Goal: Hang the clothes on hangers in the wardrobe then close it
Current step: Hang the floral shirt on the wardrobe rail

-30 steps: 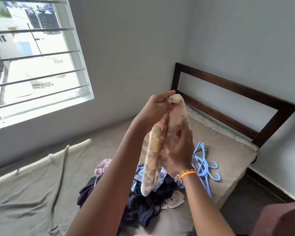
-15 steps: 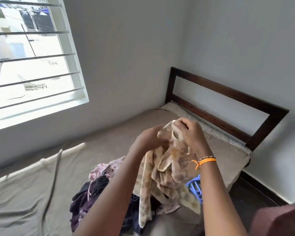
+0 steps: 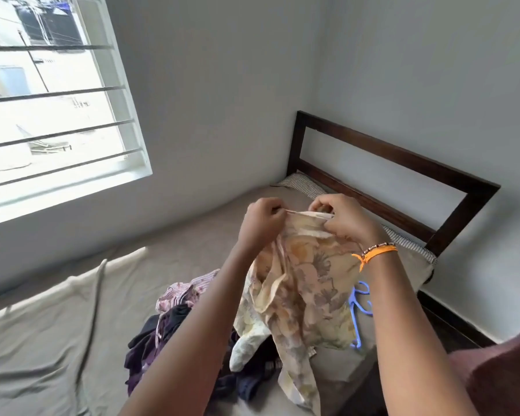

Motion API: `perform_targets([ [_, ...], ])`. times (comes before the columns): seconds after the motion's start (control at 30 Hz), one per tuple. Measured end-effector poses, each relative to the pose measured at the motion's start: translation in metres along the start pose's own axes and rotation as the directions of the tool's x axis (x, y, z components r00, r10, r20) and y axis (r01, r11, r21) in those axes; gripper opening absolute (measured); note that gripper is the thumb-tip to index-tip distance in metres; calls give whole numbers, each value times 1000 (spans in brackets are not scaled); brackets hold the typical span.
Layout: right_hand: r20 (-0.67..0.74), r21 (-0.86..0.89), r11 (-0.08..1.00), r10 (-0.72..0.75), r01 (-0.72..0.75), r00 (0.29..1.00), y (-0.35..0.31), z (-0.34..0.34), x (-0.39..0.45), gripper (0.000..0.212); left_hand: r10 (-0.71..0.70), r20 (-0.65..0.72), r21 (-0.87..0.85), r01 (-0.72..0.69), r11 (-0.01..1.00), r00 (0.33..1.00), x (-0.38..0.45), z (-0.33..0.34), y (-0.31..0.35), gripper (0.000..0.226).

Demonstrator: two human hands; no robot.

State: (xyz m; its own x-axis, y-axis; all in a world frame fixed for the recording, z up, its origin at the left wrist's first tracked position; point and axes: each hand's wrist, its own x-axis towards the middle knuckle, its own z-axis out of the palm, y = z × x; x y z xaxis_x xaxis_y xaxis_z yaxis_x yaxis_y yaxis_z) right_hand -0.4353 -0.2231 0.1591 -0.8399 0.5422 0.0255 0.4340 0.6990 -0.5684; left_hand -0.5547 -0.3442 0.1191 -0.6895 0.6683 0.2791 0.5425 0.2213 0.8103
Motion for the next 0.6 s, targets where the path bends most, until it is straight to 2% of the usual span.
perform_targets([
  [0.03, -118, -133, 988, 57, -73, 991, 4, -1, 0, 35, -13, -81, 72, 19, 997, 997, 3, -4, -3, 14],
  [0.07, -241, -193, 972, 84, -133, 967, 6, 0, -2, 31, -15, -142, 151, 37, 988, 990, 3, -7, -9, 11],
  [0.17, -536, -162, 977, 29, -136, 844, -3, -2, -10, 26, -34, -208, 348, 107, 931, 978, -2, -2, -40, 14],
  [0.2, -587, -128, 983, 34, -134, 809, -9, -4, -12, 29, -105, -192, 366, 171, 915, 976, -9, 3, -53, 16],
  [0.27, -651, -25, 979, 136, -200, 747, -17, -7, -20, 31, -327, -105, 390, 342, 855, 939, -30, 7, -81, 20],
  [0.33, -636, 89, 940, 307, -328, 708, -12, -8, -21, 31, -558, -22, 443, 508, 739, 830, -45, 0, -106, 20],
  [0.4, -501, 345, 881, 464, -323, 731, -2, 1, -15, 31, -714, 122, 475, 591, 652, 689, -46, -16, -115, 18],
  [0.47, -264, 700, 663, 586, -265, 766, 1, 13, -10, 29, -789, 323, 364, 702, 613, 522, -28, -30, -115, 33],
  [0.5, -178, 784, 566, 598, -254, 782, 4, 15, -6, 27, -776, 386, 228, 763, 604, 499, -15, -39, -104, 34],
  [0.53, -130, 811, 529, 578, -249, 806, 7, 15, -1, 26, -741, 385, 92, 776, 624, 550, -1, -49, -94, 30],
  [0.6, -145, 776, 586, 526, -234, 838, 7, -3, 15, 26, -592, 243, -133, 631, 764, 768, 37, -73, -63, 18],
])
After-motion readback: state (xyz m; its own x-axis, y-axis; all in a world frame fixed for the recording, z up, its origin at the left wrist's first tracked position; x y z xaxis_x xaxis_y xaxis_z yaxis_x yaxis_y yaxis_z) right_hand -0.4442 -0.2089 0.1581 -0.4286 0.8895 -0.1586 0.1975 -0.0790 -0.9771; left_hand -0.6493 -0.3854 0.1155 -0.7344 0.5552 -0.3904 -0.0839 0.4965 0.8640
